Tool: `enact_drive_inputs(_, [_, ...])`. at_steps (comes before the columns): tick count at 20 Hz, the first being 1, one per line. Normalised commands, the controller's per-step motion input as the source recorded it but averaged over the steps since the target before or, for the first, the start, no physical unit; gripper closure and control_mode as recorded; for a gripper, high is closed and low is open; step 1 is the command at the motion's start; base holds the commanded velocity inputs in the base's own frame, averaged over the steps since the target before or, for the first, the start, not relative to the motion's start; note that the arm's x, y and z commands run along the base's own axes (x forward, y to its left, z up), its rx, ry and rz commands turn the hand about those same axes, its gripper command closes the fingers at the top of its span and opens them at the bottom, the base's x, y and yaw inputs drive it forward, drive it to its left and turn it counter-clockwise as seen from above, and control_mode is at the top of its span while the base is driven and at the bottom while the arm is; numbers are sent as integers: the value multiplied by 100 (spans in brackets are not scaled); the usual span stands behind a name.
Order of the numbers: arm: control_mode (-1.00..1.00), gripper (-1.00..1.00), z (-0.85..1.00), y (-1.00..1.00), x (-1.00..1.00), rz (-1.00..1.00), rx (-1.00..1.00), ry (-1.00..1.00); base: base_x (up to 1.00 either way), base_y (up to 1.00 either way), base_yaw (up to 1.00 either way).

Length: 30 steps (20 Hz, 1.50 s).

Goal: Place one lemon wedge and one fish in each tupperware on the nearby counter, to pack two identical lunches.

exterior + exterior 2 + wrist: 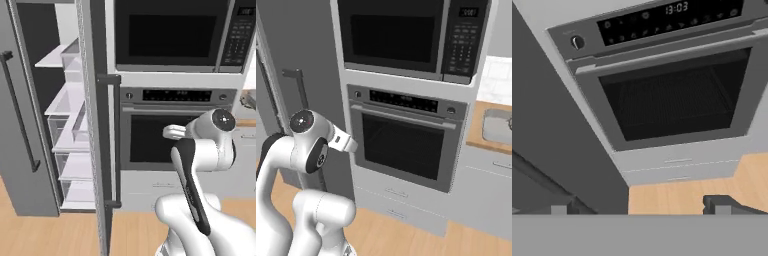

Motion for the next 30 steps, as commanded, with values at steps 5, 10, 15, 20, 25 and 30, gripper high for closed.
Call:
enact_drive_inputs(5, [100,-100,0,0,0,0,0,0,-100,3,-4])
enact_drive_inputs(10, [100,-100,0,0,0,0,0,0,-59,85,0])
enact_drive_inputs(15, [100,-100,0,0,0,0,0,0,10,100,0])
enact_drive_inputs(20, [100,-100,0,0,0,0,0,0,28,100,0])
enact_drive_inputs(25, [100,-100,0,0,0,0,0,0,40,100,0])
enact_drive_inputs(30, [100,-100,0,0,0,0,0,0,63,59,-19])
